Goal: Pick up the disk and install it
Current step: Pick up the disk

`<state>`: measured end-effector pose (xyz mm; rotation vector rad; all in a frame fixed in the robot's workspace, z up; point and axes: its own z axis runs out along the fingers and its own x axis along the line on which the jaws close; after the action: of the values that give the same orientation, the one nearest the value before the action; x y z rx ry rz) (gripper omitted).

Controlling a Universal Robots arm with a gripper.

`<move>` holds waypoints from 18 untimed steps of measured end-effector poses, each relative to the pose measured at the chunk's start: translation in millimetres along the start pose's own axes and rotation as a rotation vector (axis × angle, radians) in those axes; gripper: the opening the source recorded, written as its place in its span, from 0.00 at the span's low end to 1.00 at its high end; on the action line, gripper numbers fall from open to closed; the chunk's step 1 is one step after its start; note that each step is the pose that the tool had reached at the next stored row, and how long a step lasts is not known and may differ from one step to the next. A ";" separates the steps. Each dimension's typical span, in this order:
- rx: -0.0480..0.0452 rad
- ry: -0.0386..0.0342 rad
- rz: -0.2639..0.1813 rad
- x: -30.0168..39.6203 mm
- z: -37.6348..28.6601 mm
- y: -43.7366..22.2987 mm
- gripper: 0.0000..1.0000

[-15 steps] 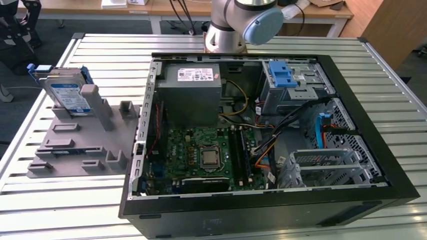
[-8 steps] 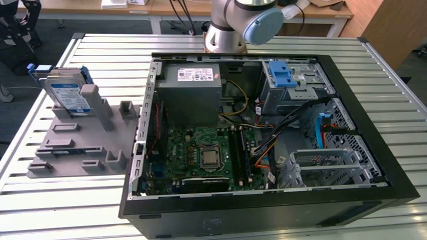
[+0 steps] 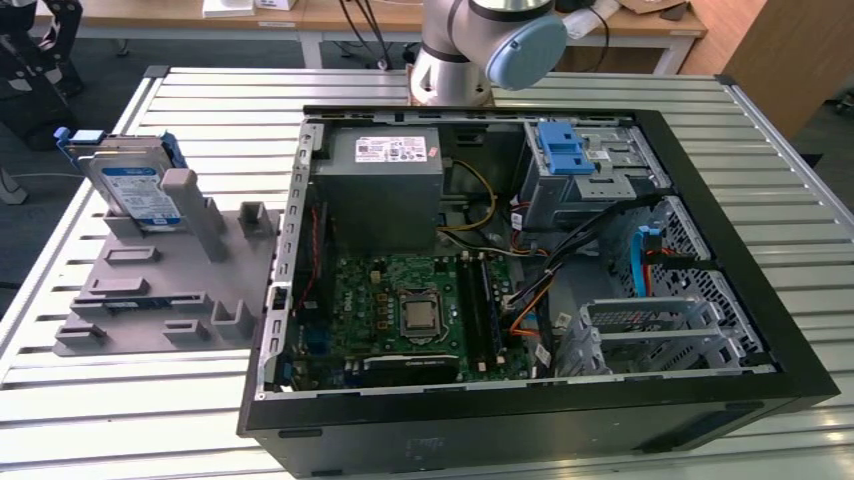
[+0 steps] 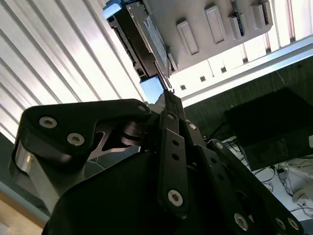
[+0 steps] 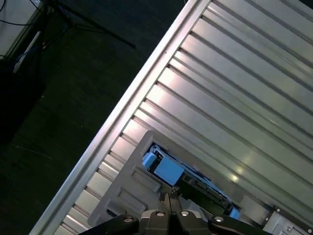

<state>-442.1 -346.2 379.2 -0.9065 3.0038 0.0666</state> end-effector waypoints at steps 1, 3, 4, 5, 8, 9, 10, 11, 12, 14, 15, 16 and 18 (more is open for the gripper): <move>-0.0003 0.0008 -0.018 0.0 0.1 0.0 0.11; -0.0008 0.0022 -0.054 0.0 0.2 0.0 0.11; -0.0011 0.0030 -0.071 0.0 0.2 0.0 0.11; -0.0012 0.0034 -0.082 0.0 0.2 0.0 0.11; -0.0013 0.0035 -0.084 0.0 0.3 0.0 0.11; -0.0013 0.0035 -0.085 0.0 0.3 0.0 0.11; -0.0013 0.0035 -0.085 0.0 0.3 0.0 0.11; -0.0013 0.0035 -0.085 0.0 0.3 0.0 0.11; -0.0013 0.0035 -0.085 0.0 0.3 0.0 0.11; -0.0013 0.0034 -0.085 0.0 0.3 0.0 0.11; -0.0013 0.0035 -0.085 0.0 0.3 0.0 0.11; -0.0013 0.0036 -0.085 0.0 0.2 0.0 0.11; -0.0014 0.0037 -0.092 0.0 0.3 0.0 0.11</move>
<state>-442.1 -346.2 378.9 -1.0442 2.9609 0.0668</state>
